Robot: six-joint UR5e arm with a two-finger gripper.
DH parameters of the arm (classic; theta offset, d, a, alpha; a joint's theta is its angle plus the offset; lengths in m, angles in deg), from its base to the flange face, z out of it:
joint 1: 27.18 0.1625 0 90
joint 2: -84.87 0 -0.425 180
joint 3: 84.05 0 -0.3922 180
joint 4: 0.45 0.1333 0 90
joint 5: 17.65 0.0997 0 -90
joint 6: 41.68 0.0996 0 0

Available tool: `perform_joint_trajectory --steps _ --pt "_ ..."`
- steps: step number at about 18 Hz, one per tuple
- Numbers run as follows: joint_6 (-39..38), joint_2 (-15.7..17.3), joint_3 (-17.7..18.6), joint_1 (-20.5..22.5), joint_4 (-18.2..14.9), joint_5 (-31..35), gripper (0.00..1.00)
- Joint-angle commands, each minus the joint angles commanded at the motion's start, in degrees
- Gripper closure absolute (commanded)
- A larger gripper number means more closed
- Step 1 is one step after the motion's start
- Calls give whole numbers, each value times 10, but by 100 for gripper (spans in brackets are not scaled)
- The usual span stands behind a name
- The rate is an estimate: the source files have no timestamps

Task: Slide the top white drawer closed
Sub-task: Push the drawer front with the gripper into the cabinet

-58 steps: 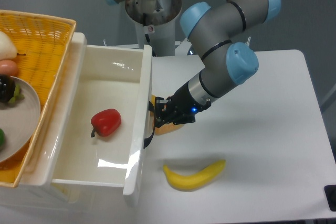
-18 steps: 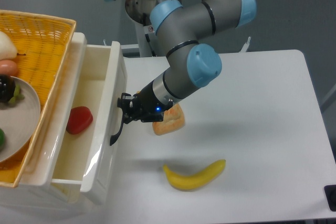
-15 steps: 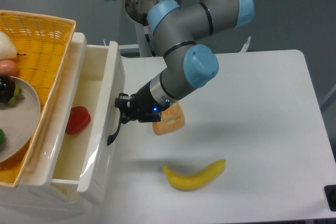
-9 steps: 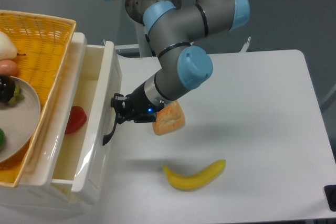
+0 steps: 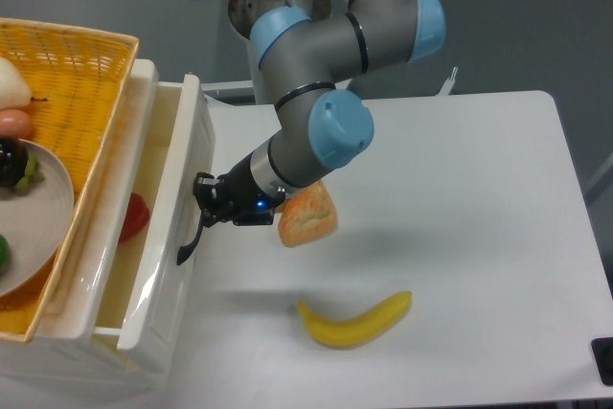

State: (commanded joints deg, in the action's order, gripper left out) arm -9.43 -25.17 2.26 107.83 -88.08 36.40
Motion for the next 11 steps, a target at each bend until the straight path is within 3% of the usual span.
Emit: perform_joint_trajectory --steps 11 --pt "-6 1 1 -14 4 -6 87"
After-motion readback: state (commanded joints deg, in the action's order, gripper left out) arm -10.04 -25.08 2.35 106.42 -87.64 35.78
